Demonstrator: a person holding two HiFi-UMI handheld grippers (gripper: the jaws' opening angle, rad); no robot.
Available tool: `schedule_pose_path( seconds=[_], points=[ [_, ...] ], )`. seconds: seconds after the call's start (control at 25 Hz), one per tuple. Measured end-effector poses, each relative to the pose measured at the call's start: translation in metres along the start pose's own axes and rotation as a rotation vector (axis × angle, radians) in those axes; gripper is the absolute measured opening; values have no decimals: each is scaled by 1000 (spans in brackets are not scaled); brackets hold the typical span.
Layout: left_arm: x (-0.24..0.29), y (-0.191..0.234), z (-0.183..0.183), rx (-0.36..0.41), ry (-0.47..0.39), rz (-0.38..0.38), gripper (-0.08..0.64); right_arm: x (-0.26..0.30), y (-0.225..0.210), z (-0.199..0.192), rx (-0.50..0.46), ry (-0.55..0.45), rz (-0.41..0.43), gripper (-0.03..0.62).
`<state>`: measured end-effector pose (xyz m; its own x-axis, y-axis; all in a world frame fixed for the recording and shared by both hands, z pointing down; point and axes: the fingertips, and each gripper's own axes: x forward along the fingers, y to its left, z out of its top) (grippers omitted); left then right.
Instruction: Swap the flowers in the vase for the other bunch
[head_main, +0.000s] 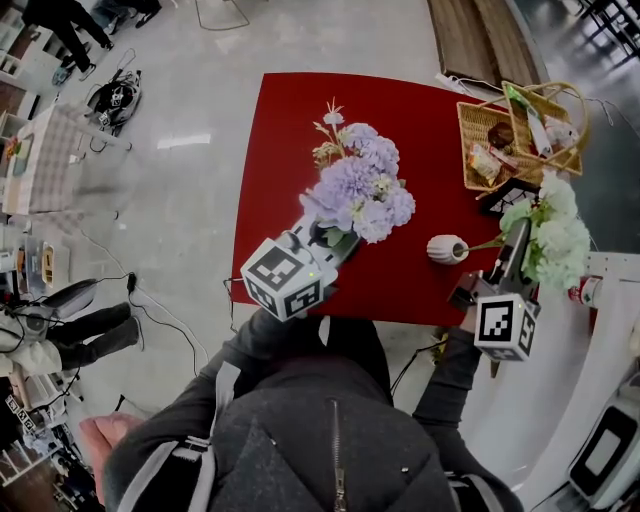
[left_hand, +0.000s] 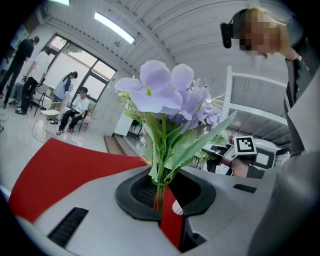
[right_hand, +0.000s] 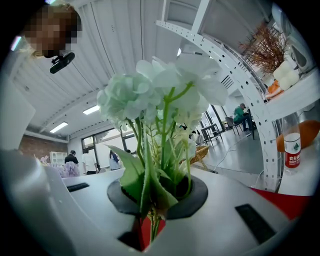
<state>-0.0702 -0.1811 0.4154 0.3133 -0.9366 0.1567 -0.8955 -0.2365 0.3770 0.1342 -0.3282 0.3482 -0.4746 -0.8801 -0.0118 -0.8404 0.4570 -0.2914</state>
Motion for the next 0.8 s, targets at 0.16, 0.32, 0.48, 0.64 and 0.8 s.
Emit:
schedule_pose_path(
  seconds=[0.16,0.32,0.48,0.64,0.8],
  points=[
    [1,3,-4,-8,0,13,61,1,-2,-8,3,15,0,60],
    [1,7,-6,-16,-3,30,61,2,-4,-17,-7,36,0,60],
    [1,9,-8,-25,0,40,61,2,-4,-24,-3,49,-2,60],
    [2,8,-9,-35,7,44,61,1,-4,-28,-10,55,1,60],
    [3,7,-13,-42,10,45,61,0,-3,-34,-19,61,-1,60]
  ],
)
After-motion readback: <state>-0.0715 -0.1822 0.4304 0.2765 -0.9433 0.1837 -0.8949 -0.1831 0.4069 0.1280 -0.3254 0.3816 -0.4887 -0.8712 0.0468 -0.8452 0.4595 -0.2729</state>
